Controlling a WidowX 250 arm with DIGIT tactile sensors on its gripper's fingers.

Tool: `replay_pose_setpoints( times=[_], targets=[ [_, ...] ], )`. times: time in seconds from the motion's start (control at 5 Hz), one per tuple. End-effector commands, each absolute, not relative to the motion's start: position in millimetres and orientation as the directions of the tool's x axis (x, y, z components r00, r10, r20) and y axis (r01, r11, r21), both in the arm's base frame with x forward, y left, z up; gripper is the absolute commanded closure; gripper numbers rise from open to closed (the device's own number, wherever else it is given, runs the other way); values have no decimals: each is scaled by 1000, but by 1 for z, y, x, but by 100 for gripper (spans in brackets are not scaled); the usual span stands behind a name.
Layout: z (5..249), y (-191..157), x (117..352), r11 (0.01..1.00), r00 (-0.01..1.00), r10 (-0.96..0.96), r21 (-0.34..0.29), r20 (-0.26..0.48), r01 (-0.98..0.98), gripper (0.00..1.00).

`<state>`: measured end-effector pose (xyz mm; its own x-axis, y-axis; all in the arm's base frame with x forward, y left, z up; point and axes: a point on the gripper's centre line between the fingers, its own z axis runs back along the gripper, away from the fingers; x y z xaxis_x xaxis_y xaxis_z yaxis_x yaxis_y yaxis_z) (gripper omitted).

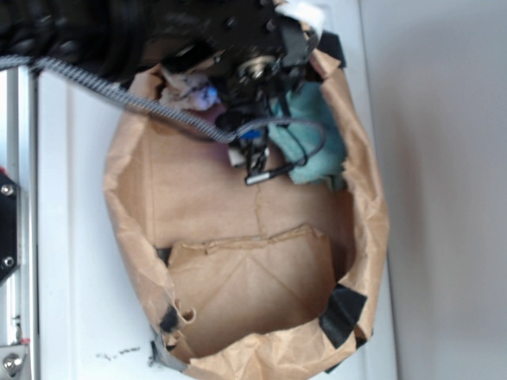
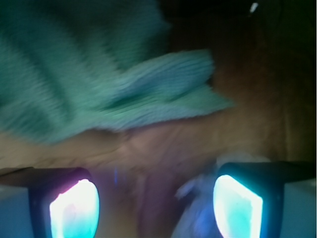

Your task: Grab the white paper.

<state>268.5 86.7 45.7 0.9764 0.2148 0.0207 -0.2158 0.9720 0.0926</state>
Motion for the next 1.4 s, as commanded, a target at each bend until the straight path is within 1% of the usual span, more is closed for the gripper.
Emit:
replay_pose_setpoints(
  times=[0.0,0.2,0.4,0.6,0.8,1.2],
  targets=[
    [79,125,277,961,960,260,74,102,-268,0],
    [86,131,272,962,961,255,69,106,-263,0],
    [97,137,266,960,957,261,65,125,-271,0],
    [100,140,261,963,961,257,57,104,-264,0],
    [87,137,257,966,969,233,95,83,-240,0],
    [42,129,263,956,976,216,198,26,-217,0]
  ],
)
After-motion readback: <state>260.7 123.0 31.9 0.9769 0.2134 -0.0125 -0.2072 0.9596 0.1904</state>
